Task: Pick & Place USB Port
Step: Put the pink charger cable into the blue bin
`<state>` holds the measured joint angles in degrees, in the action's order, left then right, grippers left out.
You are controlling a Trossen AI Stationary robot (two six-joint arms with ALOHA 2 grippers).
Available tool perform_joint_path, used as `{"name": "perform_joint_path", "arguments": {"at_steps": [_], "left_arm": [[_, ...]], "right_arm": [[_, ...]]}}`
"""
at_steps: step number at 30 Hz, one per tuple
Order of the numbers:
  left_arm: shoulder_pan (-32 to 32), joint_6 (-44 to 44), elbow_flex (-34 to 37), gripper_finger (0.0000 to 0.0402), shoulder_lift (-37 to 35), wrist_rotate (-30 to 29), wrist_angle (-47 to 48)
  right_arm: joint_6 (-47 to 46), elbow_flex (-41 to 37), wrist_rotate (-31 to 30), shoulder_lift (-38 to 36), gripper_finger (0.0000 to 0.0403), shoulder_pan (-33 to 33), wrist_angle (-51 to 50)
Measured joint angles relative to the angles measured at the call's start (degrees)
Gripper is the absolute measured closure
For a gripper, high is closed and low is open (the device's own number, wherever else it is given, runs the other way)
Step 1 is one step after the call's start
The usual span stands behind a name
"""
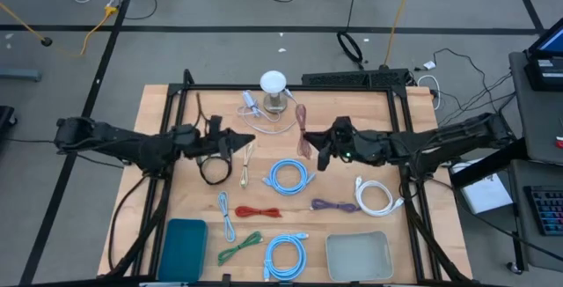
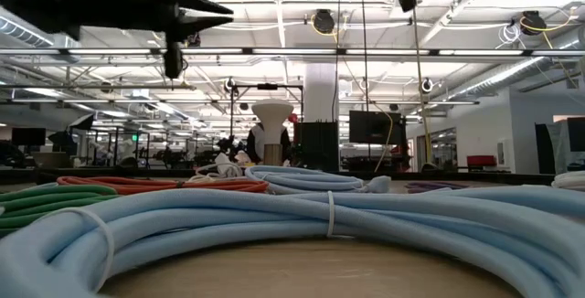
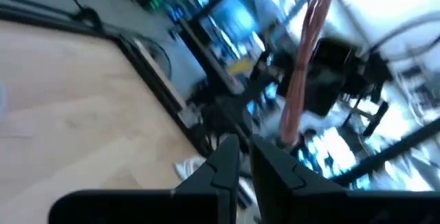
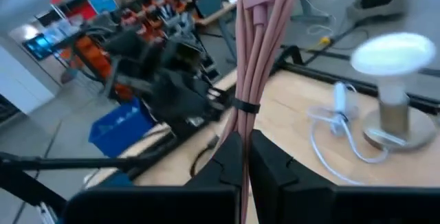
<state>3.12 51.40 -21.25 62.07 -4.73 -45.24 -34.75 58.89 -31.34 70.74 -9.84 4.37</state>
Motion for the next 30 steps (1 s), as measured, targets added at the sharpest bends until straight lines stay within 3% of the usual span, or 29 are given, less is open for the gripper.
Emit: {"name": "perform_joint_path", "arguments": {"at_steps": [3,7,13,16,21,30], "left_arm": [[1.6,-1.8,-5.9,0.0347,5.1,9.2,0.6],[2.4,-5.6,-16.2,0.0295,9.6,16.4,2.7],[3.0,-14.9,-30.6,0.0214,12.4,20.1,25.0],[3.0,-17.8,-33.4,0.0194,13.2,20.3,29.8],[3.5,-17.7,-33.6,0.0194,13.3,18.6,30.6],[4.3,-18.9,-33.5,0.0243,13.1,19.9,38.3]], "right_arm": [[-0.2,1.9,2.8,3.6,0.0402,0.1,3.0],[-0.8,4.3,6.6,8.9,0.0403,0.2,4.0],[-0.4,6.8,7.9,11.2,0.0403,0.0,3.5],[0.0,7.2,8.8,11.2,0.0403,0.0,3.6],[0.8,7.2,8.6,11.2,0.0402,0.0,4.0],[2.4,7.4,6.6,10.5,0.04,-1.5,3.9]]}}
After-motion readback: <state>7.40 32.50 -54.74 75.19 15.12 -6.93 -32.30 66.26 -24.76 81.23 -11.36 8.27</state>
